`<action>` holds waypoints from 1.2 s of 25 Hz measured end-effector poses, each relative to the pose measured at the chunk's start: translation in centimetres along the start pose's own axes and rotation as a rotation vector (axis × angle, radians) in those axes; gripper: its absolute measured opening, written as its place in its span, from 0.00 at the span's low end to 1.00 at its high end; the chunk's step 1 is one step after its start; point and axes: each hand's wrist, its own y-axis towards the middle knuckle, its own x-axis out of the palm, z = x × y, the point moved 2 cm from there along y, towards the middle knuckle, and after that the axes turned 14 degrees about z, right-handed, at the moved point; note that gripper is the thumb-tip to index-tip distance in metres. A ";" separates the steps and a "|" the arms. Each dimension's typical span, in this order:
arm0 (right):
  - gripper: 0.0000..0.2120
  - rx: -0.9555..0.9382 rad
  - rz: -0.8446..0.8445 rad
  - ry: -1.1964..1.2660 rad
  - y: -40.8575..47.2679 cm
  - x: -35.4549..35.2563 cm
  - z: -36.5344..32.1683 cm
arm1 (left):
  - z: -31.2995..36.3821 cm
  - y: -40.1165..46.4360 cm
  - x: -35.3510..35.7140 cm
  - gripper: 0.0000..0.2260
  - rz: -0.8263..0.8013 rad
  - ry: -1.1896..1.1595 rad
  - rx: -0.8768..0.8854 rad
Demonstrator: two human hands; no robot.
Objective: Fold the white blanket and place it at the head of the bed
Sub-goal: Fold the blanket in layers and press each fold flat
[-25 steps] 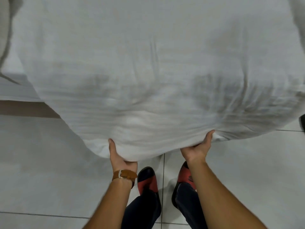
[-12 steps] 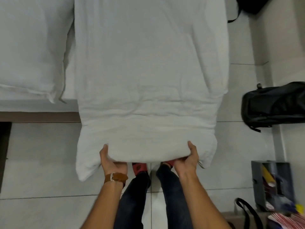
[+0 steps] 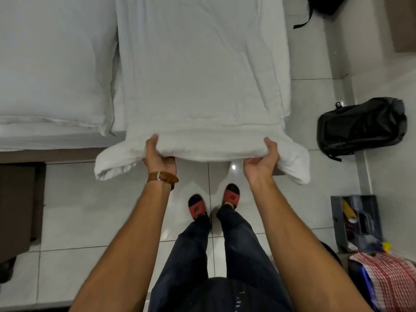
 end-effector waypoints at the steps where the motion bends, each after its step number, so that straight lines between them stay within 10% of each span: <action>1: 0.26 -0.020 -0.009 -0.004 -0.6 1.4 -0.5 | 0.7 -0.2 1.0 0.31 -0.016 -0.004 -0.001; 14: 0.26 -0.153 -0.103 -0.099 3.4 22.6 -4.8 | 7.3 6.7 18.6 0.25 0.056 -0.094 0.039; 30: 0.22 -0.196 -0.234 -0.335 28.3 59.1 -3.1 | 8.5 33.9 52.0 0.16 0.024 0.068 0.164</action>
